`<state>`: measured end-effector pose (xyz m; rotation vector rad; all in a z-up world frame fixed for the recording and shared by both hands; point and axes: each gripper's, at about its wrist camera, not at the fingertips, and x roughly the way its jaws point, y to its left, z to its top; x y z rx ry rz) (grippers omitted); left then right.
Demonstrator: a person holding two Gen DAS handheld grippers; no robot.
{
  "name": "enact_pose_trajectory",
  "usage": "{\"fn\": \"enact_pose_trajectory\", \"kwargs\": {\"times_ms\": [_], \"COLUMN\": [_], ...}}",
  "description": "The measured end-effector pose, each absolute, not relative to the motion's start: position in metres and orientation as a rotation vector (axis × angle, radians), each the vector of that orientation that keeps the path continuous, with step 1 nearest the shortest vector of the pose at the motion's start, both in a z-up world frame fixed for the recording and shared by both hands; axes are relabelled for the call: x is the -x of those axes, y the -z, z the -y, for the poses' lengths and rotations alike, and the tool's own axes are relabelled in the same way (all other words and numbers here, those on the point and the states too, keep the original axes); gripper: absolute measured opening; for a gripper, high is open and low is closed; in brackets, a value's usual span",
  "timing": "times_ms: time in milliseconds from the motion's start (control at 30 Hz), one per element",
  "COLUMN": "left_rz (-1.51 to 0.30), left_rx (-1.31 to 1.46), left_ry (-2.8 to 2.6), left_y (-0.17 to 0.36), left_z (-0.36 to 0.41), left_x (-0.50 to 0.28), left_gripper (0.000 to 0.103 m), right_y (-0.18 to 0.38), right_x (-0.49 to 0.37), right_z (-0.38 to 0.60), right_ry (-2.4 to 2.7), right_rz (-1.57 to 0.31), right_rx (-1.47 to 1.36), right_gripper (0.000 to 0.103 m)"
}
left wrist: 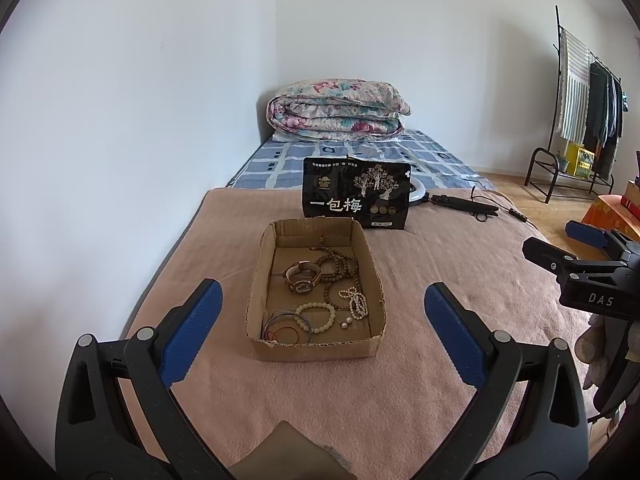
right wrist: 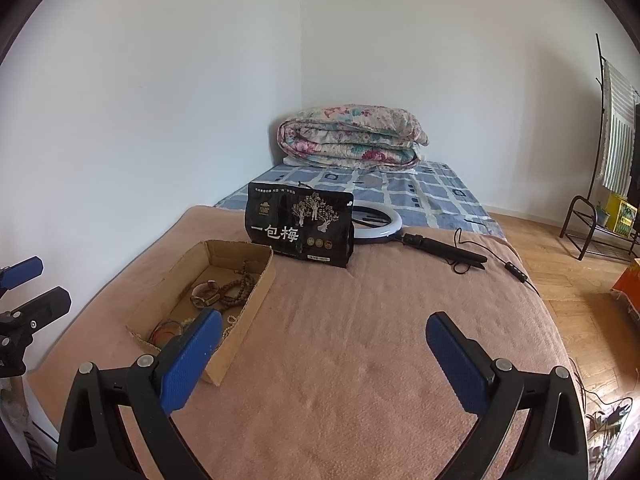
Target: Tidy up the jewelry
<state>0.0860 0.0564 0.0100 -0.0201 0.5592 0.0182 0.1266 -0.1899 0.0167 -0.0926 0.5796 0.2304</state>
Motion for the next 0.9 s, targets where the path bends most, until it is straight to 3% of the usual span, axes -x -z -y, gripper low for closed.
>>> {"fn": "enact_pose_trajectory", "kwargs": {"times_ms": [900], "left_rz": [-0.557], "left_rx": [0.017], "left_ry": [-0.019], "left_y": [-0.0104], "left_z": [-0.0546], "left_x": [-0.0858], "left_gripper": [0.103], "right_y": [-0.0142], "right_x": [-0.1243], "right_z": [0.1864], "right_ry": [-0.247], "right_rz": [-0.592], "right_rx": [0.102], "right_gripper": [0.103]}}
